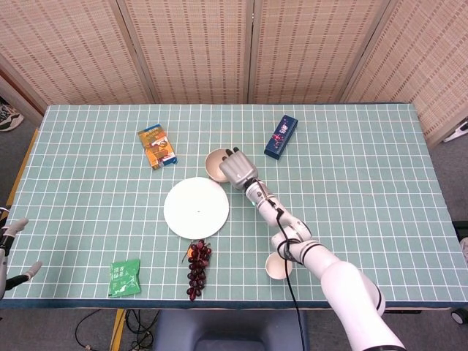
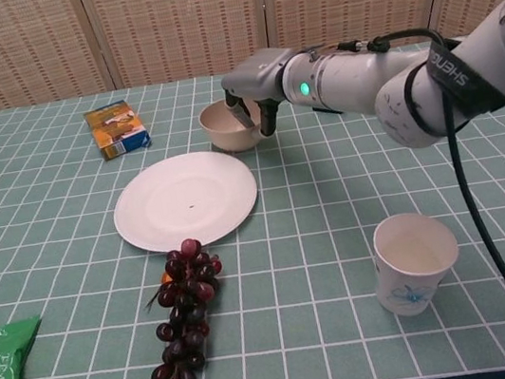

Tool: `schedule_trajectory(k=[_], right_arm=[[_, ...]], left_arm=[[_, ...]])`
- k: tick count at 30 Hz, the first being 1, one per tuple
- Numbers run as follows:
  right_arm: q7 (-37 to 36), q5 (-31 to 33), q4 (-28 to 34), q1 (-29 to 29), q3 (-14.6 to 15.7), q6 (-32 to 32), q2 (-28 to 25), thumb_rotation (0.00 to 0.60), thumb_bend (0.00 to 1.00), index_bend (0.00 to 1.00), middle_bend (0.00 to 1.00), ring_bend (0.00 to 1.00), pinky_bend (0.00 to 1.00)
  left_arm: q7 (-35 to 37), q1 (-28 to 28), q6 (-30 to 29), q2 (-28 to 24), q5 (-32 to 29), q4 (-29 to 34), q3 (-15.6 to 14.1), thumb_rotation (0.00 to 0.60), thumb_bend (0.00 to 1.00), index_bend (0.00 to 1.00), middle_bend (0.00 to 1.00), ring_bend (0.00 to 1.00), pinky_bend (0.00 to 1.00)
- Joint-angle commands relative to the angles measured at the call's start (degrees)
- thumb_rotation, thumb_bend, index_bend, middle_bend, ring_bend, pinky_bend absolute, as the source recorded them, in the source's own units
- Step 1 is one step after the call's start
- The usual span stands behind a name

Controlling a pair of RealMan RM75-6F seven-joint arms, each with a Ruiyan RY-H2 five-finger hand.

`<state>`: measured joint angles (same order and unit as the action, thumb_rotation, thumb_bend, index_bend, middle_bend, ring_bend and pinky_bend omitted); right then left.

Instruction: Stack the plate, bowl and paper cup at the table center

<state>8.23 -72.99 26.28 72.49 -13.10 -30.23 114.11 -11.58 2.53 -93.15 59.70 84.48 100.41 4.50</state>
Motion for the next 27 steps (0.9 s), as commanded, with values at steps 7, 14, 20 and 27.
schedule_trajectory(k=[7, 14, 20, 27], right_arm=[[-0.8, -1.4, 1.2, -1.5, 1.0, -1.5, -1.3, 0.6, 0.41, 0.61, 0.38, 0.18, 0.21], [-3.3, -4.8, 11.2, -4.2, 2.2, -8.2, -8.5, 0.6, 0.42, 0.61, 0.39, 0.18, 0.21], [-1.8, -6.8, 26.4, -7.4, 3.1, -13.1, -18.2, 0.6, 0.42, 0.61, 0.39, 0.18, 0.21], [4.3, -7.2, 39.6, -8.8, 4.6, -13.0, -24.3, 0.6, 0.42, 0.61, 0.39, 0.18, 0.21]], left_arm=[[0.0, 0.0, 0.1, 0.1, 0.5, 0.2, 0.1, 0.6, 0.0, 0.19, 0.31, 0.36, 0.45], [-0.4, 0.0, 0.1, 0.1, 0.6, 0.3, 0.4, 0.6, 0.0, 0.19, 0.31, 0.36, 0.45], [-1.0, 0.0, -0.1, -0.1, 0.7, 0.7, 0.6, 0.6, 0.0, 0.19, 0.31, 0.36, 0.45], [-2.2, 0.1, -0.1, -0.1, 1.3, 1.6, 0.6, 0.6, 0.0, 0.19, 0.31, 0.36, 0.45]])
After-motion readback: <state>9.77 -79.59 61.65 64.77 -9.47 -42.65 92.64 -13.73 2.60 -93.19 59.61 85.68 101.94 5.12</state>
